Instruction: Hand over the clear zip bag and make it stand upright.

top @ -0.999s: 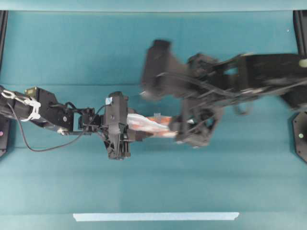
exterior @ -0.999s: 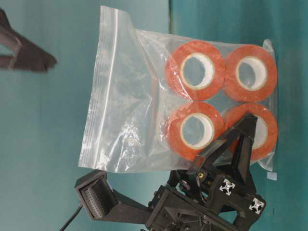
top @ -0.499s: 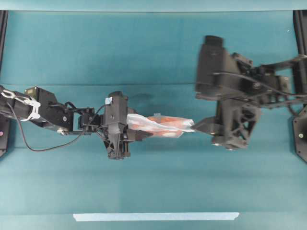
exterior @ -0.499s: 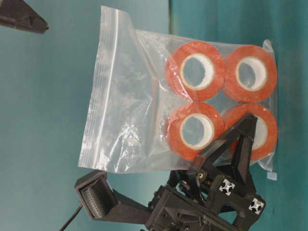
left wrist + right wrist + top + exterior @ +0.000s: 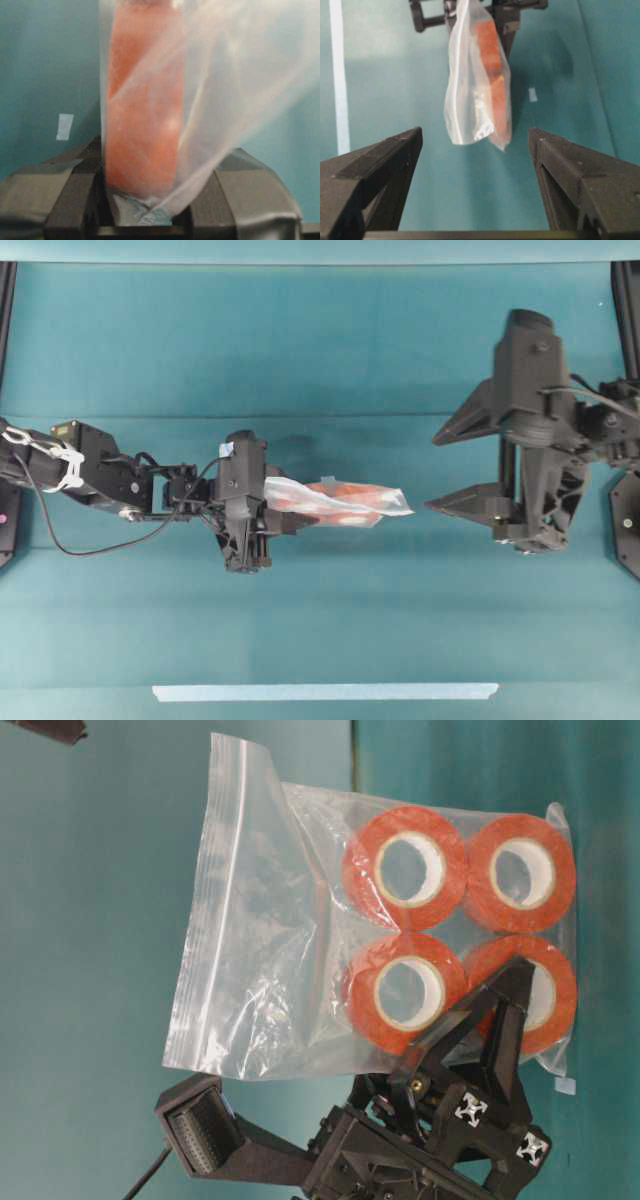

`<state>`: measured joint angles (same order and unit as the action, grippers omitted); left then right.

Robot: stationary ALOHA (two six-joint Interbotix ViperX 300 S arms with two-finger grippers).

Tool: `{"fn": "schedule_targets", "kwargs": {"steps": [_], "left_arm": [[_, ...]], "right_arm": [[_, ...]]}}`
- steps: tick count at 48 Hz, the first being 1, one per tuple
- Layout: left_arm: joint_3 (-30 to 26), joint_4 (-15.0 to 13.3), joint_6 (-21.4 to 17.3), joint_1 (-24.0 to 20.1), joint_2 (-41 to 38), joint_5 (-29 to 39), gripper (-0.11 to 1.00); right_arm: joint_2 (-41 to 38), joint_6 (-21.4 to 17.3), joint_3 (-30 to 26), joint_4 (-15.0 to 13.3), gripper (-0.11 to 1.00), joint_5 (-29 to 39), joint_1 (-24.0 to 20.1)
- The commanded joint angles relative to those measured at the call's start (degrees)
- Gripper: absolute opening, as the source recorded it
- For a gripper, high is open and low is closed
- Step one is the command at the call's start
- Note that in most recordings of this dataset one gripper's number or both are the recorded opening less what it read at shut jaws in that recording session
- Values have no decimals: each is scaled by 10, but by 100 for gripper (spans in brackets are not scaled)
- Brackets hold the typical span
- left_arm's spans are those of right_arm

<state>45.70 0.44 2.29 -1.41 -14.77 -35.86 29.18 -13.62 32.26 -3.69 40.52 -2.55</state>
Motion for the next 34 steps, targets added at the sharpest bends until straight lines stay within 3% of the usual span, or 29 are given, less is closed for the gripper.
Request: {"fn": "schedule_targets", "kwargs": {"steps": [1, 34], "left_arm": [[-3, 0, 3, -1, 6, -2, 25], [-2, 1, 3, -1, 8, -2, 25]], "right_arm": [[12, -6, 3, 1, 88, -13, -2], [13, -6, 11, 1, 87, -18, -2]]}}
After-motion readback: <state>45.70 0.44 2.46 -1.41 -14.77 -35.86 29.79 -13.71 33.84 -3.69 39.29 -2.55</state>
